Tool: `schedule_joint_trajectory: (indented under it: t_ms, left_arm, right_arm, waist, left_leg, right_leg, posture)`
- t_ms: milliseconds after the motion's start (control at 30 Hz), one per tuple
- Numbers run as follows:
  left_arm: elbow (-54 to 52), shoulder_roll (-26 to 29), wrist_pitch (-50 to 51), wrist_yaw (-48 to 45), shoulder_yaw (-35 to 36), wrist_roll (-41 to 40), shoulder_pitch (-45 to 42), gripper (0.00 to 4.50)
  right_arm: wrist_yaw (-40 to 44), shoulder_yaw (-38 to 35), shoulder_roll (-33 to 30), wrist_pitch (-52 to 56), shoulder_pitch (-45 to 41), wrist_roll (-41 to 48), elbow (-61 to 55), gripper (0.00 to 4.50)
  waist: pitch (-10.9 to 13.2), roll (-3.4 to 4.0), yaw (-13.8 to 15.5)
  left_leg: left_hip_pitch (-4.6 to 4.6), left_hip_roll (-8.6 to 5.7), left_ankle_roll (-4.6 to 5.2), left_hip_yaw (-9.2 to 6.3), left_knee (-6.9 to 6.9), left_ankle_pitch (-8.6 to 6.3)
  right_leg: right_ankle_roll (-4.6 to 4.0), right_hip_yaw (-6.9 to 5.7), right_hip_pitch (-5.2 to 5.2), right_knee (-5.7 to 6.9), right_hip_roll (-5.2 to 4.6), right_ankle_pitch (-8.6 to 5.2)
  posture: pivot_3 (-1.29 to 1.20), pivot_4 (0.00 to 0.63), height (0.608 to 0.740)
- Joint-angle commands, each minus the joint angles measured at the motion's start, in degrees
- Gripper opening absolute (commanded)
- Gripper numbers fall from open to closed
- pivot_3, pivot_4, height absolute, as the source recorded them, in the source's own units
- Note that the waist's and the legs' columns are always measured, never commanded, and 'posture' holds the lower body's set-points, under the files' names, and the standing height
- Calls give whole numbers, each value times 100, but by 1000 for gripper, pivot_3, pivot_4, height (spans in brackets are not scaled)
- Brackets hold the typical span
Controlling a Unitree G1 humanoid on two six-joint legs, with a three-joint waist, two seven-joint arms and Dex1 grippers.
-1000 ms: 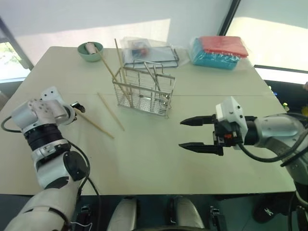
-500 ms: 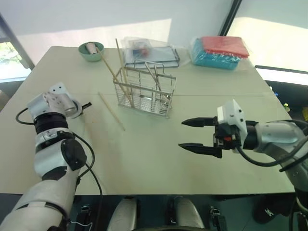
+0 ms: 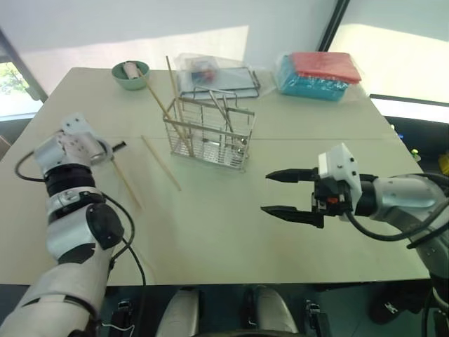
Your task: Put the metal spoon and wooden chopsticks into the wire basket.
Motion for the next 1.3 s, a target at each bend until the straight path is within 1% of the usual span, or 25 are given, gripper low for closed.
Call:
schedule_joint_trajectory:
  t_ms: [33, 133, 233, 333, 367, 433, 567, 800, 900, 1067, 1300]
  left_arm:
    - [-619, 493, -1534, -1010, -244, -122, -415, 35]
    - [-1030, 706, -2595, -2219, -356, -511, -884, 35]
    - [-1166, 778, -3071, -2958, -506, -752, -1398, 35]
    - [-1097, 602, -3307, -3438, -832, -844, -1827, 35]
    - [-1048, 514, -3450, -3534, -1010, -757, -1880, 35]
    - [-934, 280, -3646, -3708, -1263, -686, -1912, 35]
    - [-552, -338, -4113, -3976, -1675, -580, -1896, 35]
    - [-45, -982, -4767, -4219, -2067, -405, -1732, 35]
    - [-2, -1116, -4832, -4253, -2142, -379, -1585, 35]
    - [-222, -1232, -4798, -4290, -2263, -338, -1180, 35]
    - [-533, -1295, -4790, -4240, -2291, -349, -677, 35]
  right_arm:
    - [-33, -148, -6, -27, -136, 100, -30, 3501]
    - [-33, -199, -54, -21, -56, 96, -40, 3501]
    - [-83, -255, -78, 4, 8, 121, -89, 3501]
    - [-255, -341, -10, 97, 13, 274, -166, 3501]
    - [-303, -342, 5, 104, 28, 290, -202, 3501]
    - [-394, -324, 45, 101, 68, 292, -261, 3501]
    - [-653, -304, 171, 120, 174, 319, -458, 3501]
    - [-1055, -450, 238, 224, 307, 455, -708, 3501]
    - [-1198, -537, 221, 243, 403, 493, -777, 3501]
    - [-1340, -655, 200, 230, 538, 530, -845, 3501]
    - [-1461, -746, 180, 235, 467, 643, -761, 3501]
  waist:
    - [1, 1, 3]
    - [3, -3, 23]
    - [2, -3, 83]
    - [-2, 10, 154]
    - [-5, 16, 168]
    - [-9, 22, 175]
    - [-7, 18, 154]
    - [-3, 23, 43]
    - [-3, 23, 13]
    - [-3, 23, 1]
    - [-3, 23, 6]
  left_leg:
    - [0, 0, -10, 1, -1, 4]
    - [-5, 1, -20, 1, -2, -1]
    - [-8, -5, -16, -1, 2, -3]
    - [1, -11, 19, 8, 4, -10]
    - [1, -11, 39, 8, 4, -20]
    - [4, -11, 44, 4, 5, -22]
    - [1, -9, 47, -1, 12, -21]
    - [-2, -3, 56, 8, 4, -24]
    - [-2, -6, 63, 8, 7, -28]
    - [2, -3, 66, 6, 10, -30]
    - [1, -3, 66, 4, 11, -30]
  right_leg:
    - [0, 1, -1, 0, -1, 0]
    - [-2, 0, -1, -9, -5, 2]
    - [0, -8, 12, -24, -8, 4]
    - [5, -7, 21, -29, -15, 6]
    - [6, -8, 22, -29, -14, 6]
    - [6, -10, 29, -28, -13, 6]
    - [6, -11, 30, -27, -5, 6]
    - [6, -8, 15, -27, 0, 6]
    - [6, -8, 23, -30, -1, 6]
    - [7, -8, 23, -25, 0, 7]
    - [6, -8, 24, -25, 1, 7]
  posture:
    - [0, 150, 667]
    - [0, 150, 667]
    - [0, 150, 667]
    - [0, 150, 667]
    - [0, 150, 667]
    - [0, 150, 667]
    - [0, 150, 667]
    - [0, 150, 667]
    - [0, 150, 667]
    - [0, 150, 667]
    - [0, 150, 667]
